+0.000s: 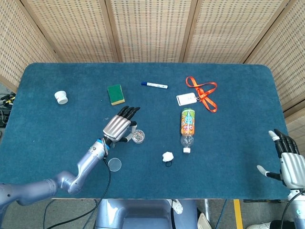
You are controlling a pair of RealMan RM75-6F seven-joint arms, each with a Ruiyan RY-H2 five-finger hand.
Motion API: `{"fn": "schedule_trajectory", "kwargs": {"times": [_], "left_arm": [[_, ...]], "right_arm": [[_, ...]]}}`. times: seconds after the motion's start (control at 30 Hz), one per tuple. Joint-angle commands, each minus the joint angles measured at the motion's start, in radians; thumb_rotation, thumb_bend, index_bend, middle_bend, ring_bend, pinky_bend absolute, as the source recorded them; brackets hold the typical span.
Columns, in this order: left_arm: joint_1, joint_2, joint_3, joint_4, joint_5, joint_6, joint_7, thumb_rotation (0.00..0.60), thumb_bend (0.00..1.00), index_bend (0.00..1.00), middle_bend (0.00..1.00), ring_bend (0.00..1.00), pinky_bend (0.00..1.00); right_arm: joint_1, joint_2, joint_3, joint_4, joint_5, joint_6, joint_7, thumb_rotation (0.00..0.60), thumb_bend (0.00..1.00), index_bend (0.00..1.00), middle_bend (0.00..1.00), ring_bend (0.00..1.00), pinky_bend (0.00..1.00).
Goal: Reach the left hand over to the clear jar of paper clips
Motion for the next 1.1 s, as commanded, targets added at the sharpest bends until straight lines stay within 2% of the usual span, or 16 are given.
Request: {"fn": "schedule_trajectory", "kwargs": {"times": [0.03, 0.27, 0.73, 0.8, 0.87, 0.93, 1.0, 1.1], "left_arm": [[-0.004, -0.010, -0.001, 0.005, -0.037, -0.014, 0.030, 0.600, 0.42, 0.71, 0.00, 0.00, 0.00], [-0.016, -0.044, -0.006, 0.060, -0.078, -0.037, 0.030, 0.600, 0.42, 0.71, 0.00, 0.00, 0.00], [-0.036, -0.079, 0.001, 0.108, -0.072, -0.053, 0.015, 0.600, 0.42, 0.71, 0.00, 0.00, 0.00], [-0.038, -0.083, 0.002, 0.112, -0.072, -0.052, 0.019, 0.600, 0.42, 0.63, 0.00, 0.00, 0.00], [-0.038, -0.087, 0.001, 0.115, -0.074, -0.050, 0.017, 0.600, 0.35, 0.46, 0.00, 0.00, 0.00], [-0.037, -0.085, -0.001, 0.112, -0.075, -0.051, 0.007, 0.600, 0.23, 0.27, 0.00, 0.00, 0.00], [-0.036, -0.081, -0.001, 0.109, -0.073, -0.052, 0.002, 0.600, 0.19, 0.19, 0.00, 0.00, 0.00], [-0.035, -0.070, -0.001, 0.098, -0.074, -0.056, -0.007, 0.600, 0.17, 0.18, 0.00, 0.00, 0.00]], "right_arm": [[-0.003, 0.003, -0.001, 0.000, -0.004, 0.004, 0.006, 0.600, 0.00, 0.00, 0.00, 0.00, 0.00], [-0.005, 0.002, -0.005, -0.004, -0.014, 0.010, 0.001, 0.600, 0.00, 0.00, 0.00, 0.00, 0.00], [-0.006, 0.003, -0.003, -0.003, -0.011, 0.009, 0.003, 0.600, 0.00, 0.00, 0.00, 0.00, 0.00], [-0.006, 0.003, -0.002, -0.003, -0.010, 0.010, 0.003, 0.600, 0.00, 0.00, 0.00, 0.00, 0.00], [-0.007, 0.003, -0.002, -0.002, -0.010, 0.010, 0.004, 0.600, 0.00, 0.00, 0.00, 0.00, 0.00], [-0.006, 0.002, -0.002, -0.001, -0.009, 0.010, 0.004, 0.600, 0.00, 0.00, 0.00, 0.00, 0.00], [-0.006, 0.002, -0.001, -0.001, -0.009, 0.009, 0.003, 0.600, 0.00, 0.00, 0.00, 0.00, 0.00], [-0.006, 0.001, -0.001, -0.003, -0.009, 0.010, 0.000, 0.600, 0.00, 0.00, 0.00, 0.00, 0.00]]}}
